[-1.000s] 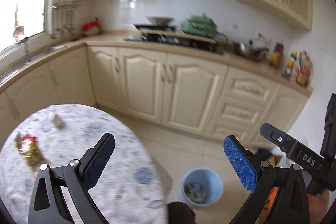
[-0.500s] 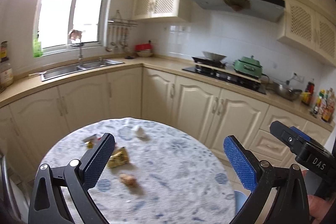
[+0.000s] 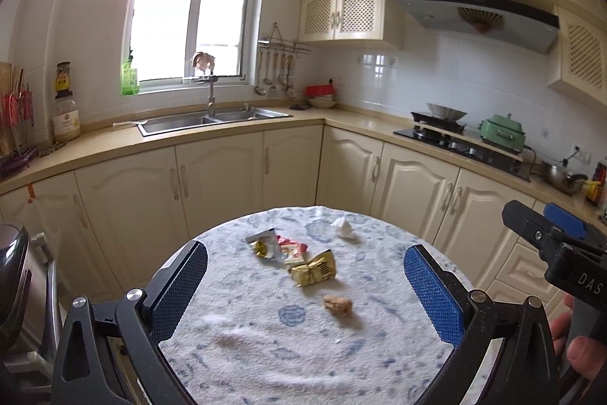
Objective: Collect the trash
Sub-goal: 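Move both open tools back over the remaining trash on the table, then lower the left tool onto the brown bread roll and close on it, then lift the bread roll with the left tool while the right tool grasps the yellow bag, then carry the bread roll and yellow bag to the blue bucket, then open both tools over the blue bucket to drop the items, then move both open tools back over the snack wrappers on the table, then grasp the white snack pouch with the left tool while the right tool grasps the printed snack packet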
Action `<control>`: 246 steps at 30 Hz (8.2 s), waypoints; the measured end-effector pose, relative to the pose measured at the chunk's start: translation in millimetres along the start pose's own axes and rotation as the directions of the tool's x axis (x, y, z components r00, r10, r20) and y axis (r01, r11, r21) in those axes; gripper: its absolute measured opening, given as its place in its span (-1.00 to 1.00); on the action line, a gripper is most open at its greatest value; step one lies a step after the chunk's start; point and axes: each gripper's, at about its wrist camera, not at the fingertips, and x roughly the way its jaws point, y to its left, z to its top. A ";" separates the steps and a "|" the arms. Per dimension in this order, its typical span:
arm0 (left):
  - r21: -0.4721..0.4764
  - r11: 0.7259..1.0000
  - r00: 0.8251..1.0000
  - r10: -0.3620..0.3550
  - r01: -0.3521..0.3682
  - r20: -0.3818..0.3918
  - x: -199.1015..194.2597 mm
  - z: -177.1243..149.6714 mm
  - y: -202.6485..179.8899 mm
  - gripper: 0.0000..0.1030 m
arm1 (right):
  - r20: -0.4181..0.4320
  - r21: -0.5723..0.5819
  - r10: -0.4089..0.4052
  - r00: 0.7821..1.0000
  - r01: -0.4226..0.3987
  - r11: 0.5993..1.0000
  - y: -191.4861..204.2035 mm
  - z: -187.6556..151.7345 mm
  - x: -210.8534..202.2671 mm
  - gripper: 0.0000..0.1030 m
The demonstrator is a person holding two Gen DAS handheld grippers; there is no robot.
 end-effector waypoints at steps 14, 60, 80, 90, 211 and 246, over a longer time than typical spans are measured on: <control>0.023 1.000 0.970 -0.012 0.018 -0.242 119.2 -6.7 -17.9 0.99 | -0.148 -0.006 0.005 0.989 -0.005 1.000 -17.0 -40.5 66.1 1.00; -0.163 0.986 0.948 -0.011 -0.043 -0.318 267.1 1.1 129.7 -0.28 | -0.525 -0.081 0.144 0.839 -0.218 0.973 88.9 -101.4 274.8 1.00; -0.135 0.991 0.959 -0.052 0.015 -0.278 228.5 6.0 88.8 -0.28 | -0.462 -0.022 0.203 0.863 -0.240 0.971 50.2 -97.3 205.6 0.28; -0.047 0.992 0.973 -0.120 0.113 -0.197 181.9 30.4 19.5 -0.28 | -0.318 0.028 0.205 0.925 -0.207 0.978 -19.0 -62.6 110.1 0.29; -0.081 0.985 0.988 0.145 -0.149 -0.055 50.4 11.5 46.5 0.98 | -0.207 -0.052 0.166 0.964 -0.180 0.982 49.2 -9.3 109.2 1.00; 0.077 0.993 0.929 0.108 -0.086 -0.354 345.2 73.4 69.3 0.98 | -0.498 -0.011 0.193 0.845 -0.228 0.973 58.7 -77.3 293.9 -0.42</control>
